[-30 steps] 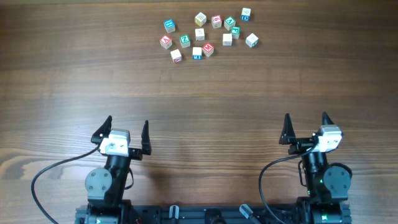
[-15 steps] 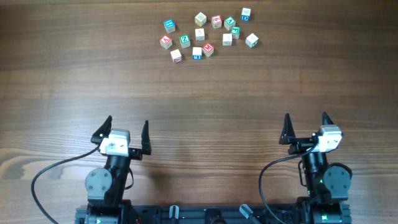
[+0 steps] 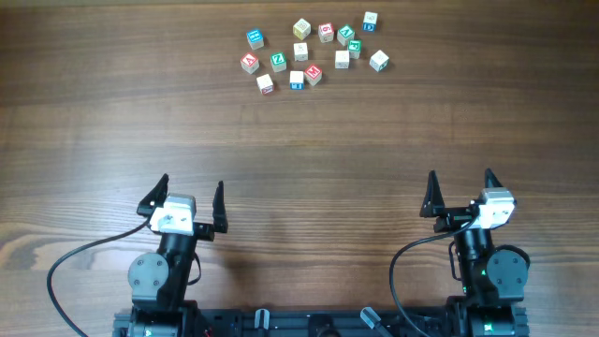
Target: Form a circle
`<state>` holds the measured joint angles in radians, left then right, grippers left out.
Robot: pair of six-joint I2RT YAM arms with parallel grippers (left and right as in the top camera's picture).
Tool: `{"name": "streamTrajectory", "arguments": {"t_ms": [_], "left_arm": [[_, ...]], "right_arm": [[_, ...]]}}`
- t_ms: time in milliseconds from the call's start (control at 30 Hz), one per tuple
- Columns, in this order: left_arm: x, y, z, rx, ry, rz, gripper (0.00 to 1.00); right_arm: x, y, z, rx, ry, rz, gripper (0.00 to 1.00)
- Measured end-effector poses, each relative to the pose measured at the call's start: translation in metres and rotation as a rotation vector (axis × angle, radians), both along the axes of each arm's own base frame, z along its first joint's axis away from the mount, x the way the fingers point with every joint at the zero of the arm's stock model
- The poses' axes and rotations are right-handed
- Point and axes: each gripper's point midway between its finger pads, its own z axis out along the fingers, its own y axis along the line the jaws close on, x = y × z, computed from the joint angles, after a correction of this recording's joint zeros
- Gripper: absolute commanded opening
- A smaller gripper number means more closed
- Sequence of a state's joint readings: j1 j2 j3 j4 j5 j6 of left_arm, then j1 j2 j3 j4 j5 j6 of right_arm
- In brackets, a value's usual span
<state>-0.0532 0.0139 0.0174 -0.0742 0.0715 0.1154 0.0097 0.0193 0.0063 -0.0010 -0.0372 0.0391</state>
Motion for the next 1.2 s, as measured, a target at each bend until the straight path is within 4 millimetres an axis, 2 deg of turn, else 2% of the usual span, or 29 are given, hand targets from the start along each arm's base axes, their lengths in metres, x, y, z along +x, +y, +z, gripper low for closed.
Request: {"name": "streamTrajectory", "arguments": {"t_ms": [300, 467, 600, 667, 733, 833, 900, 933, 1067, 1100, 1200], "left_arm": [[0.001, 0.004, 0.002, 0.001, -0.010, 0.024, 1.00], [0.001, 0.014, 0.004, 0.003, -0.019, 0.079, 1.00], [-0.003, -0.008, -0.004, -0.020, 0.034, -0.046, 1.00], [-0.008, -0.015, 0.003, -0.058, 0.061, -0.084, 1.00], [-0.013, -0.019, 0.022, -0.084, 0.053, -0.107, 1.00], [-0.023, -0.022, 0.074, -0.106, -0.004, -0.129, 1.00], [-0.026, -0.023, 0.116, -0.111, -0.028, -0.136, 1.00], [-0.025, -0.023, 0.127, -0.113, -0.019, -0.138, 1.00], [-0.001, -0.029, 0.179, -0.126, 0.109, -0.159, 1.00], [0.005, -0.031, 0.185, -0.128, 0.132, -0.167, 1.00], [0.027, -0.037, 0.203, -0.202, 0.366, -0.167, 1.00]], "right_arm": [[0.000, 0.000, 0.000, 0.000, 0.000, 0.000, 1.00], [0.000, 0.000, 0.000, 0.000, 0.000, 0.000, 1.00], [0.000, 0.000, 0.000, 0.000, 0.000, 0.000, 1.00], [0.000, 0.000, 0.000, 0.000, 0.000, 0.000, 1.00], [0.000, 0.000, 0.000, 0.000, 0.000, 0.000, 1.00], [0.000, 0.000, 0.000, 0.000, 0.000, 0.000, 1.00], [0.000, 0.000, 0.000, 0.000, 0.000, 0.000, 1.00], [0.000, 0.000, 0.000, 0.000, 0.000, 0.000, 1.00], [0.000, 0.000, 0.001, 0.000, -0.003, 0.000, 1.00], [0.000, 0.000, 0.001, 0.000, -0.003, 0.000, 0.99], [0.000, 0.000, 0.001, 0.000, -0.004, 0.000, 0.99]]}}
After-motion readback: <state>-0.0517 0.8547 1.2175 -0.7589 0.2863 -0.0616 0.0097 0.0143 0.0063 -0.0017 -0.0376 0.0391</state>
